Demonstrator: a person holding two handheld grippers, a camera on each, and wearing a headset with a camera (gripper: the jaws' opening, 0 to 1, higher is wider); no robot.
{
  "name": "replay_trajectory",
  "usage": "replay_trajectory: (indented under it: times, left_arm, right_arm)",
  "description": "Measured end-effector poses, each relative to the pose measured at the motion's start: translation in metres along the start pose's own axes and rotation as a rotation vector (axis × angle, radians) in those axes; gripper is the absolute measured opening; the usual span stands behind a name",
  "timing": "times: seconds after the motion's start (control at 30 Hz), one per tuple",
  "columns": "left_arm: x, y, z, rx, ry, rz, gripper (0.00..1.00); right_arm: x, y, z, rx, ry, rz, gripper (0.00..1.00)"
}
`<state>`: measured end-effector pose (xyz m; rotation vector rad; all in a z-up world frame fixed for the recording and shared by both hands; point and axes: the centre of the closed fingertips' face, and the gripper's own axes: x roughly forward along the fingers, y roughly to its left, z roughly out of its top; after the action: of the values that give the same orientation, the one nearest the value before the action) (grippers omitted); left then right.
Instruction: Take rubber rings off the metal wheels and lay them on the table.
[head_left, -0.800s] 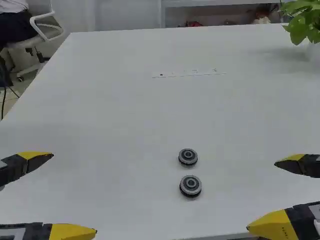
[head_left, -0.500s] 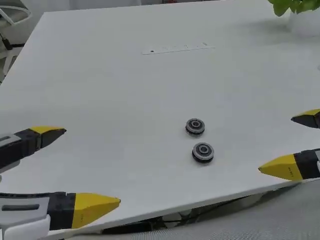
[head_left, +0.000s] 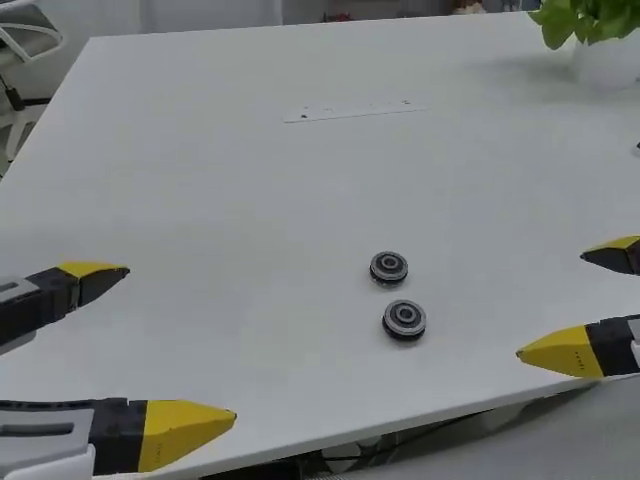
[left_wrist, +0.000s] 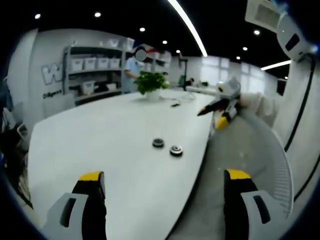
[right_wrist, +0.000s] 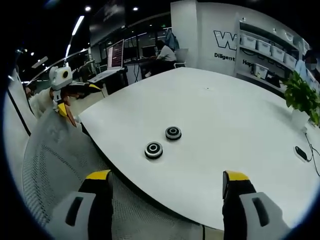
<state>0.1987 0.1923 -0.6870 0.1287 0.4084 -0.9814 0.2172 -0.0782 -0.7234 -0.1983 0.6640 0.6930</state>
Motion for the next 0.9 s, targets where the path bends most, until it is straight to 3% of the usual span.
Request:
replay_trajectory:
  times: [0.5, 0.9]
  left_arm:
    - [-0.001, 0.006, -0.002, 0.0, 0.014, -0.004, 1.0]
    - [0.002, 0.004, -0.001, 0.006, 0.018, -0.024, 1.0]
  right_arm:
    - [-0.007, -0.012, 0.01, 0.097, -0.108, 0.007, 0.86]
    - [-0.009, -0.013, 0.012, 0.128, -0.134, -0.003, 0.86]
